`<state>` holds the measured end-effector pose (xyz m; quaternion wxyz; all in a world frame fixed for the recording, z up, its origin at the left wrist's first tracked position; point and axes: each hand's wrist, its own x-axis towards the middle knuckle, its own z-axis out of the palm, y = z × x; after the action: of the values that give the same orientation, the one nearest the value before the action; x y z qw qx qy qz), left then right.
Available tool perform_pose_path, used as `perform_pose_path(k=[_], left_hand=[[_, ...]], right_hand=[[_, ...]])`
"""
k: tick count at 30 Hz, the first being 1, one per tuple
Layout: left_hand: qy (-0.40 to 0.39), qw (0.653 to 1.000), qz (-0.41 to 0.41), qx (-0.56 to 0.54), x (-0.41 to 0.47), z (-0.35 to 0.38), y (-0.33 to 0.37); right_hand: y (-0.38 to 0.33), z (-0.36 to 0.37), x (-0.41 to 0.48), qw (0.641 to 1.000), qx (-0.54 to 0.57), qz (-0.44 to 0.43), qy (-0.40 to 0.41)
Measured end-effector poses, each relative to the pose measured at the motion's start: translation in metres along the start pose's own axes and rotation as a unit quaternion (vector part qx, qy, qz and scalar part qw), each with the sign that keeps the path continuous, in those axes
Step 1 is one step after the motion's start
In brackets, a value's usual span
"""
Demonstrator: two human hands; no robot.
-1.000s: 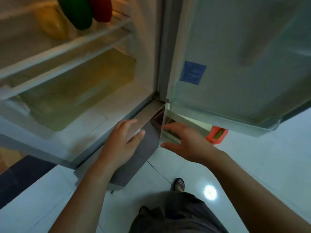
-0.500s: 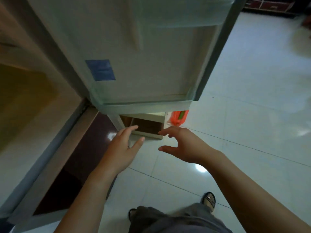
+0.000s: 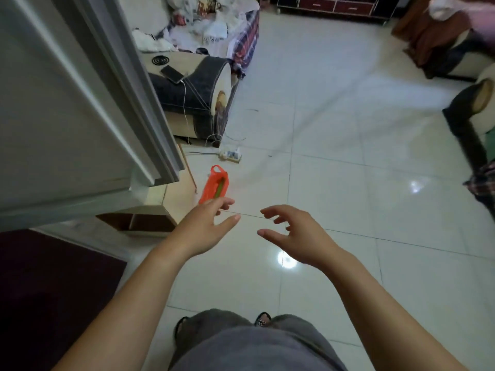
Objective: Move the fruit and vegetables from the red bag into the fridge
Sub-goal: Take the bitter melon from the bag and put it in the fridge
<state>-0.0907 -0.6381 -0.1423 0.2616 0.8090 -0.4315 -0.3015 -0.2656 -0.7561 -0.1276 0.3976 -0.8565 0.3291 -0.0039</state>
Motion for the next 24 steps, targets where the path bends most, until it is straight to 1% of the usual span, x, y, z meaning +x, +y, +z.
perform_pose_path(k=[3, 7, 11, 13, 16, 18, 20, 24], left_hand=[[-0.004, 1.0, -0.013, 0.016, 0.022, 0.01, 0.009], [-0.007, 0.999, -0.026, 0.03, 0.054, 0.011, 0.001], [0.011, 0.999, -0.044, 0.006, 0.1, 0.01, -0.012], [0.017, 0.998, -0.051, -0.012, 0.131, 0.013, -0.017], [0.014, 0.999, -0.029, -0.018, 0.191, 0.012, -0.017], [0.01, 1.0, -0.023, -0.019, 0.233, 0.003, -0.011], [0.0, 0.999, -0.028, -0.015, 0.272, -0.008, -0.008], [-0.032, 0.999, -0.038, 0.006, 0.326, -0.029, -0.016]], right_hand=[[0.022, -0.02, 0.02, 1.0, 0.003, 0.0, -0.004], [0.034, -0.031, 0.059, 1.0, -0.006, -0.008, -0.022], [0.04, -0.046, 0.106, 0.998, -0.035, -0.023, -0.053], [0.044, -0.058, 0.137, 0.996, -0.058, -0.031, -0.061], [0.048, -0.075, 0.189, 0.994, -0.084, -0.032, -0.066], [0.048, -0.084, 0.223, 0.991, -0.095, -0.025, -0.089], [0.048, -0.093, 0.256, 0.986, -0.121, -0.018, -0.112], [0.047, -0.106, 0.321, 0.985, -0.132, -0.015, -0.113]])
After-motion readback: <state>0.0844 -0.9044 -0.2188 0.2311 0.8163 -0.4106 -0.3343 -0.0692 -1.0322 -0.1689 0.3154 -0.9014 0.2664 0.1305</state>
